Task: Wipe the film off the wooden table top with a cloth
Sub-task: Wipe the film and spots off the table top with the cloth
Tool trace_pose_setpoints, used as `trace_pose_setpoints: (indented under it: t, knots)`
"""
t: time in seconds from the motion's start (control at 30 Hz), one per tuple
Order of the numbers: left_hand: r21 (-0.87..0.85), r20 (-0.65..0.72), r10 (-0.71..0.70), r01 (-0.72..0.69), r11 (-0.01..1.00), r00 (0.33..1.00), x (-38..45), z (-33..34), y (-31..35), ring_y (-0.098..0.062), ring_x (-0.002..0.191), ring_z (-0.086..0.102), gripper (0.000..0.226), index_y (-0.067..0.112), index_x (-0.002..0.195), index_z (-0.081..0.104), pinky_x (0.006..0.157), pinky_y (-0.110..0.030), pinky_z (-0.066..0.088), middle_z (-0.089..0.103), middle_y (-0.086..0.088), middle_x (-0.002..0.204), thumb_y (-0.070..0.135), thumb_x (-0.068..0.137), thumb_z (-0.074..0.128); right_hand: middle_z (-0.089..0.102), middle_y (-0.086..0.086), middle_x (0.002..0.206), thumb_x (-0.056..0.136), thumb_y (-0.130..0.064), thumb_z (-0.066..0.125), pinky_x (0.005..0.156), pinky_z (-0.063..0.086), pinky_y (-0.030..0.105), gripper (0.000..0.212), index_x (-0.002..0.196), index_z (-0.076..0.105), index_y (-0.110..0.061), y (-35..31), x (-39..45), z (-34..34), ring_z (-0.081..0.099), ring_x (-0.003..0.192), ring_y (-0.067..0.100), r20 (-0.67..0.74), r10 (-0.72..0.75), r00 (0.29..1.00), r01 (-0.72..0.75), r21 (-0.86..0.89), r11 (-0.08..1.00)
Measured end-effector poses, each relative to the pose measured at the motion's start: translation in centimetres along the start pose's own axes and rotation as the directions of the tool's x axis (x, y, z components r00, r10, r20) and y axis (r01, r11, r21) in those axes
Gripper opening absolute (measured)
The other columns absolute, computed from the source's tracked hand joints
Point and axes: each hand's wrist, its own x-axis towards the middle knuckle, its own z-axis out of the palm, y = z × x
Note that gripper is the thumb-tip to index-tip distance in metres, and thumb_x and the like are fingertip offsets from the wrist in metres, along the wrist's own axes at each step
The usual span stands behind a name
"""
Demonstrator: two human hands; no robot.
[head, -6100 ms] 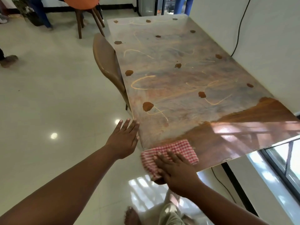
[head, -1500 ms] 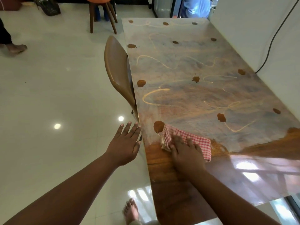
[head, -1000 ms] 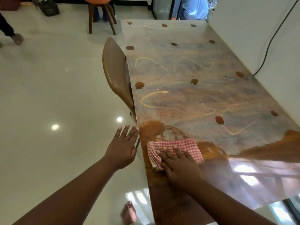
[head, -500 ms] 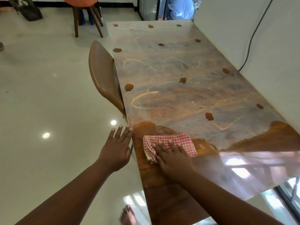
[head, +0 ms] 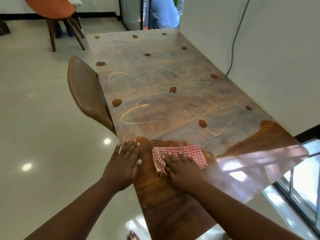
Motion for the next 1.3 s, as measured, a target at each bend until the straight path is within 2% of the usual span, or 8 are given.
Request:
trace_pose_setpoints:
  t: [0.3, 0.43, 0.57, 0.67, 0.83, 1.03, 1.13, 1.3]
  knots:
    - [0.041, 0.046, 0.067, -0.069, 0.997, 0.997, 4.1, 0.6, 4.9, -0.019, 0.146, -0.016, 0.063, 0.021, 0.153, -0.003, 0.107, -0.032, -0.029, -0.005, -0.001, 0.161, 0.050, 0.097, 0.008, 0.007, -0.005, 0.160, 0.101, -0.047, 0.020, 0.116, 0.009, 0.050, 0.052, 0.151, 0.009, -0.036, 7.2, 1.5, -3.3, 0.004, 0.146, 0.031, 0.033, 0.152, 0.988, -0.152, -0.005, 0.988]
    - [0.036, 0.065, 0.042, -0.044, 0.998, 0.997, 5.7, 2.0, 7.0, -0.016, 0.142, -0.023, 0.065, 0.020, 0.153, -0.002, 0.110, -0.035, -0.025, -0.007, -0.001, 0.161, 0.051, 0.097, 0.009, 0.004, -0.007, 0.160, 0.100, -0.047, 0.018, 0.114, -0.003, 0.052, 0.052, 0.150, 0.006, -0.039, 6.3, 3.3, -2.2, -0.003, 0.146, 0.029, -0.028, 0.017, 0.999, -0.018, -0.017, 1.000]
    - [0.029, 0.079, -0.017, 0.015, 0.999, 0.997, 7.3, 2.6, 8.0, -0.017, 0.144, -0.019, 0.070, 0.019, 0.153, 0.002, 0.111, -0.033, -0.024, -0.004, -0.002, 0.160, 0.056, 0.093, 0.002, 0.000, -0.020, 0.154, 0.098, -0.053, 0.017, 0.113, -0.011, 0.043, 0.049, 0.145, 0.007, -0.051, 11.4, -0.6, -1.0, -0.008, 0.145, 0.018, 0.000, -0.155, 0.988, 0.155, 0.012, 0.988]
    - [0.074, 0.101, -0.061, 0.053, 0.996, 0.993, 9.3, 2.8, 9.2, -0.018, 0.144, -0.020, 0.079, 0.018, 0.153, -0.001, 0.112, -0.034, -0.023, -0.009, -0.002, 0.160, 0.060, 0.086, -0.009, -0.004, -0.028, 0.147, 0.098, -0.053, 0.021, 0.110, -0.014, 0.036, 0.045, 0.140, 0.005, -0.059, 17.2, -2.4, -1.8, -0.009, 0.145, 0.014, 0.028, -0.102, 0.994, 0.100, 0.060, 0.993]
    - [0.156, 0.085, -0.128, 0.113, 0.981, 0.988, 12.7, 2.9, 11.5, -0.020, 0.147, -0.012, 0.067, 0.018, 0.153, 0.000, 0.115, -0.036, -0.017, -0.005, -0.002, 0.161, 0.054, 0.097, 0.007, 0.001, -0.014, 0.158, 0.099, -0.050, 0.019, 0.114, -0.004, 0.049, 0.050, 0.147, 0.005, -0.048, 17.3, 2.1, -4.3, -0.006, 0.146, 0.025, 0.051, -0.070, 0.996, 0.071, -0.008, 0.997]
    - [0.161, 0.115, -0.148, 0.129, 0.979, 0.982, 15.6, 2.3, 13.5, -0.022, 0.147, -0.012, 0.065, 0.018, 0.153, 0.001, 0.115, -0.037, -0.015, -0.005, -0.003, 0.161, 0.051, 0.098, 0.011, -0.004, -0.016, 0.156, 0.098, -0.047, 0.021, 0.106, -0.024, 0.044, 0.052, 0.148, 0.006, -0.044, 17.0, -0.1, -1.8, -0.017, 0.143, 0.020, 0.021, -0.208, 0.978, 0.207, 0.039, 0.978]
    - [0.155, 0.128, -0.163, 0.143, 0.978, 0.978, 16.7, 2.1, 14.2, -0.022, 0.147, -0.010, 0.065, 0.017, 0.153, 0.002, 0.115, -0.037, -0.015, -0.002, -0.004, 0.161, 0.050, 0.099, 0.011, -0.013, -0.027, 0.146, 0.093, -0.053, 0.023, 0.109, -0.020, 0.040, 0.055, 0.143, 0.000, -0.055, 21.7, -2.3, -1.4, -0.017, 0.140, 0.011, 0.047, -0.188, 0.981, 0.186, 0.048, 0.981]
    - [0.173, 0.187, -0.168, 0.135, 0.976, 0.968, 17.4, 2.3, 15.9, -0.022, 0.147, -0.010, 0.063, 0.016, 0.153, 0.000, 0.117, -0.040, -0.013, -0.004, -0.006, 0.161, 0.048, 0.099, 0.011, -0.002, -0.019, 0.157, 0.096, -0.043, 0.029, 0.114, -0.005, 0.045, 0.057, 0.146, 0.002, -0.052, 25.7, -0.1, -3.7, -0.004, 0.146, 0.022, 0.016, -0.056, 0.998, 0.057, -0.041, 0.998]
